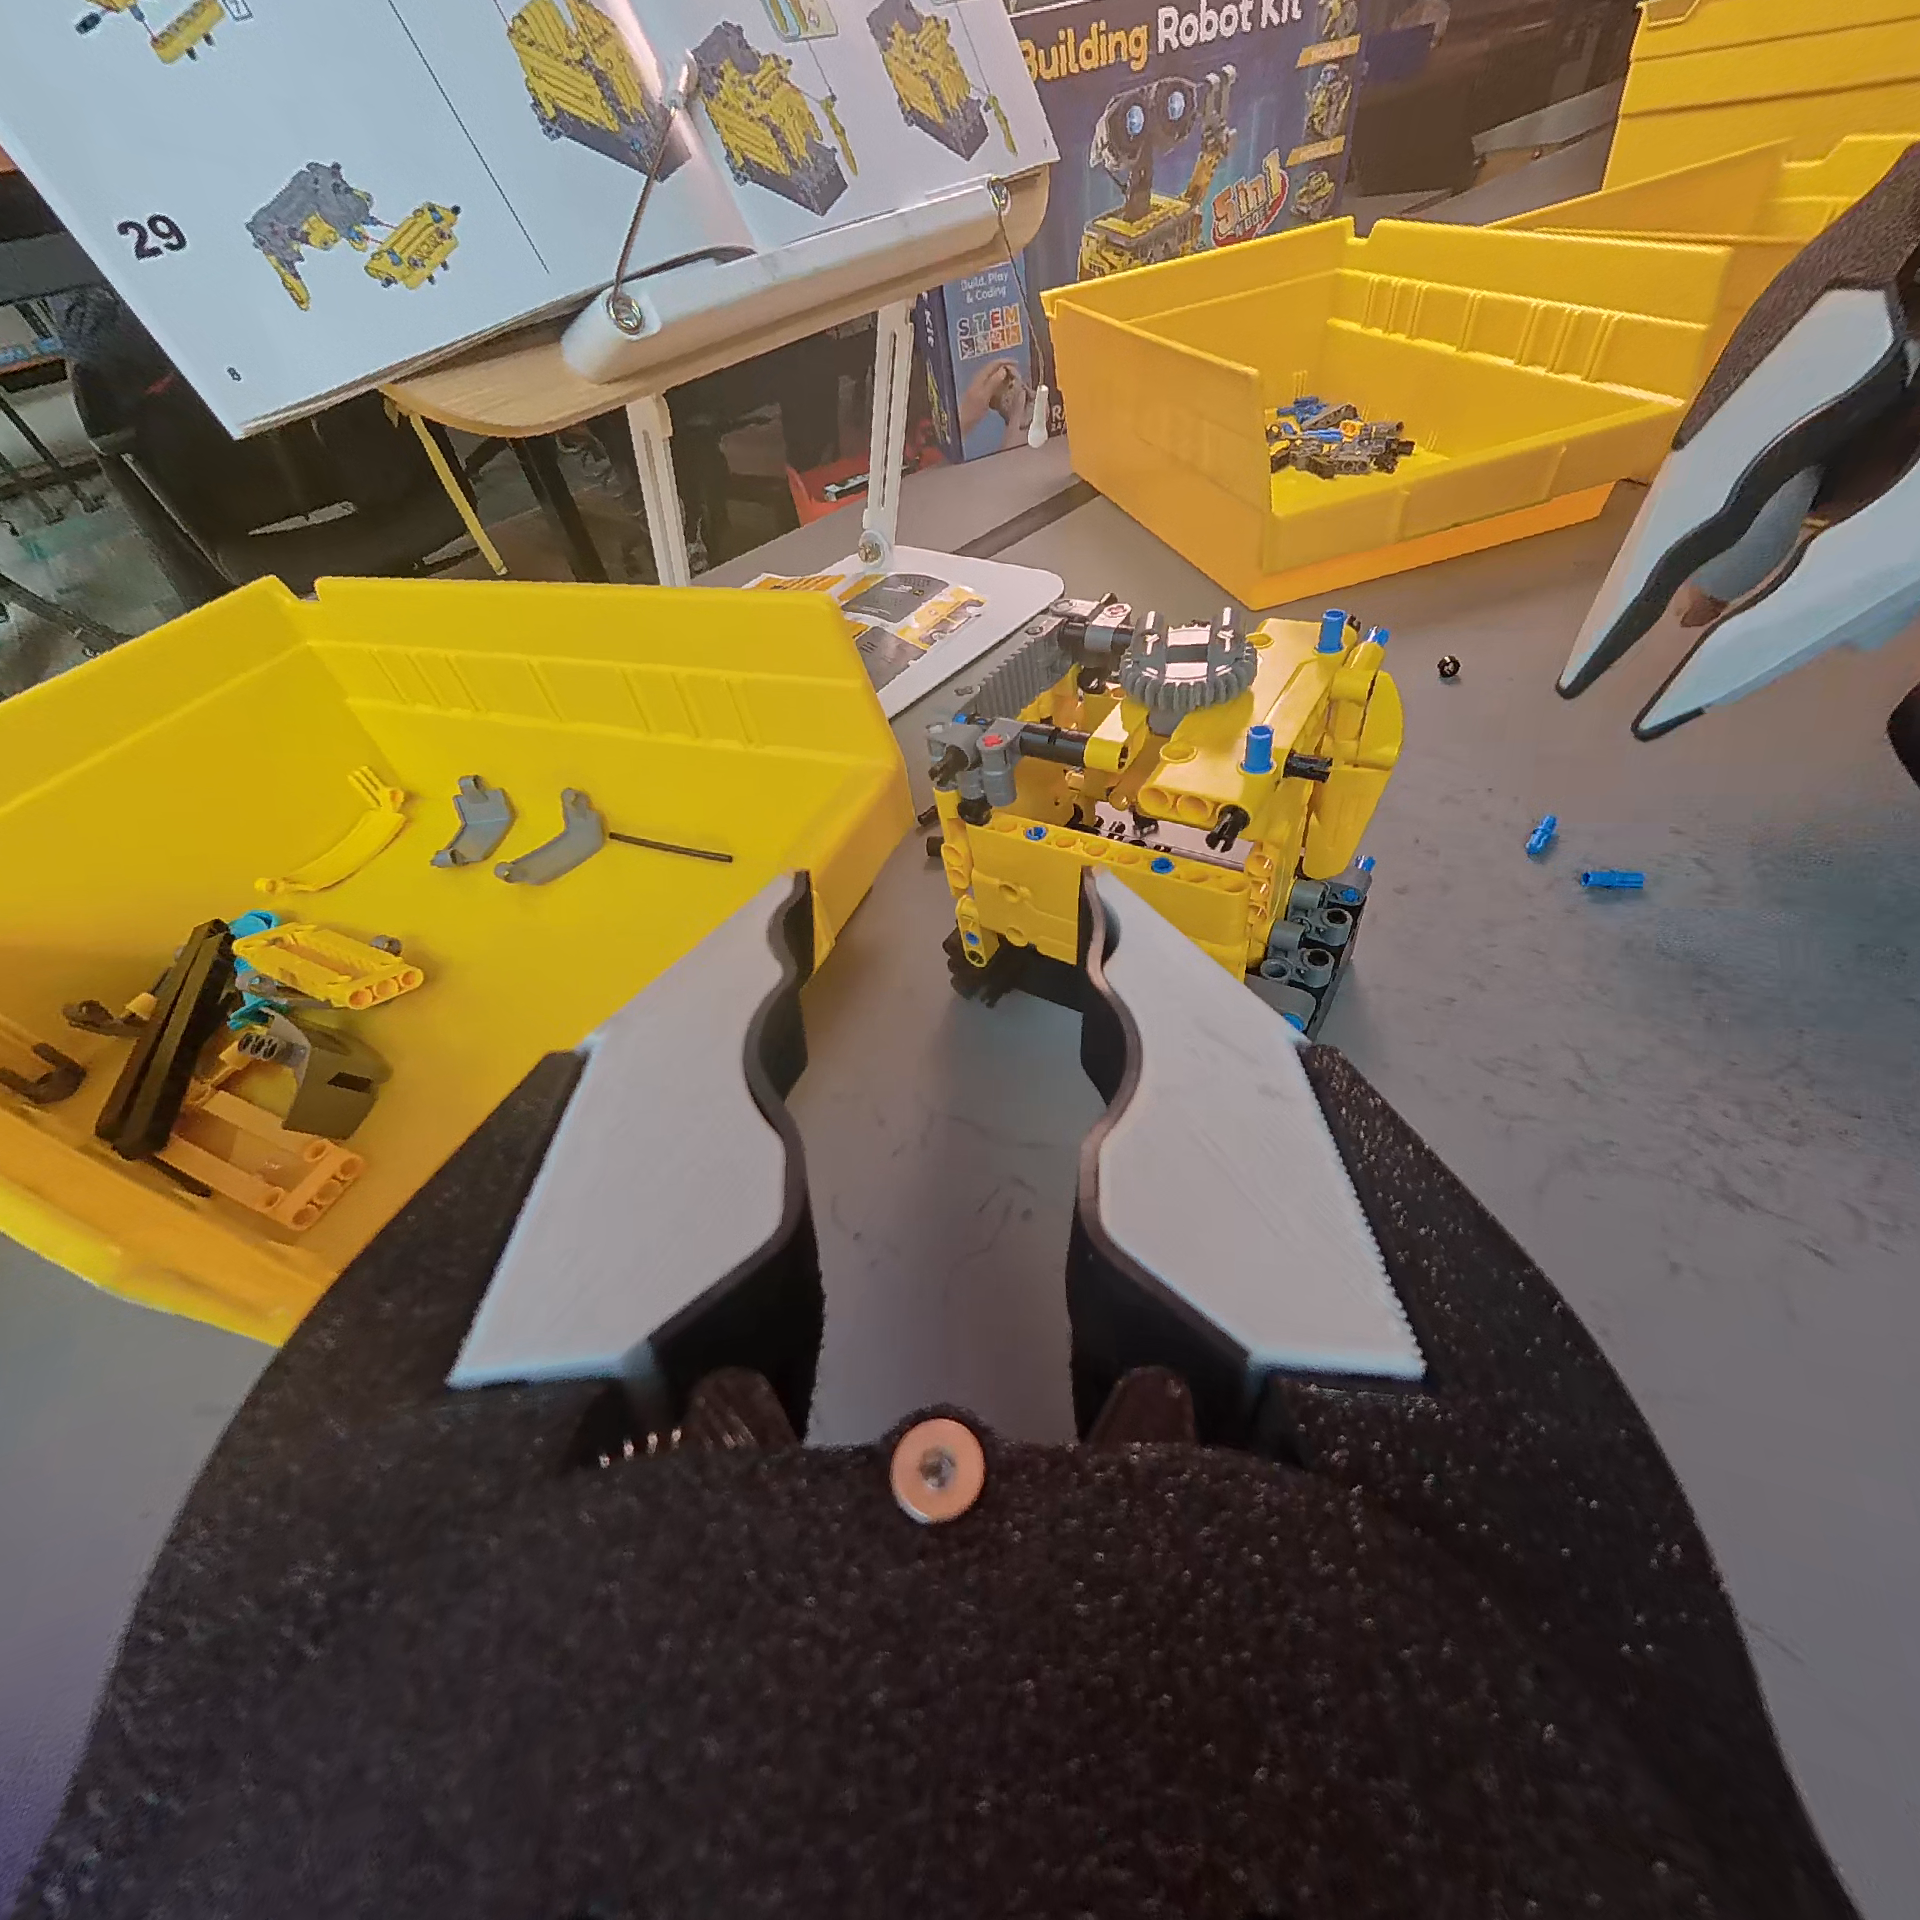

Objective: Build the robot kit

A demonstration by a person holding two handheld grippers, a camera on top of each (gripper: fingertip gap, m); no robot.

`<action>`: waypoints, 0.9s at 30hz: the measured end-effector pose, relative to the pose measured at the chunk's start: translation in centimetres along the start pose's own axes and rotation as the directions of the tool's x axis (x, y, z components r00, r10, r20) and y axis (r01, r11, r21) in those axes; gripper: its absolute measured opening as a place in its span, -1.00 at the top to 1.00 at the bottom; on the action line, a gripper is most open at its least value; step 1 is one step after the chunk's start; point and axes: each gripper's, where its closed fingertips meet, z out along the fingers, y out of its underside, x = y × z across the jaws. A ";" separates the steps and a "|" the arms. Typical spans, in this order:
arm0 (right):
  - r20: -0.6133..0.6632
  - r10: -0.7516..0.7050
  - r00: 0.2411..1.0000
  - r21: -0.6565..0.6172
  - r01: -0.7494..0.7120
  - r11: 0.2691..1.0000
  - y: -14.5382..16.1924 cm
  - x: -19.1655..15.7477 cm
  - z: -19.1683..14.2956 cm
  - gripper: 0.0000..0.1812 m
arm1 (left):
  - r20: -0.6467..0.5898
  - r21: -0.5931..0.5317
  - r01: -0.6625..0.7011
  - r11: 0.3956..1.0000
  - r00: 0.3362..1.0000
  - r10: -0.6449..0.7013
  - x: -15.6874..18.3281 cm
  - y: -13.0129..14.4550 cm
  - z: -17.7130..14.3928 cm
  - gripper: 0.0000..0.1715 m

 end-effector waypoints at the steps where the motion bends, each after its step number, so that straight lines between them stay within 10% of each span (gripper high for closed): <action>1: -0.015 -0.004 1.000 0.047 0.004 0.999 -0.8 0.1 -0.7 0.78 | 0.002 0.001 0.000 1.000 1.000 0.000 0.0 0.0 0.0 0.42; 7: -0.196 -0.022 0.980 0.265 0.074 0.961 -4.9 3.4 -8.3 0.74 | -0.001 -0.008 0.005 1.000 1.000 -0.005 0.1 0.2 0.2 0.42; 14: -0.482 -0.053 0.874 0.096 0.113 0.989 -4.3 18.6 -18.6 0.81 | -0.008 -0.008 0.011 1.000 1.000 -0.011 0.1 0.2 0.2 0.42; 27: -0.365 -0.072 0.928 -0.536 -0.146 0.831 11.6 38.5 -12.1 0.86 | 0.048 -0.053 0.039 0.998 0.998 -0.037 -1.2 1.6 0.6 0.42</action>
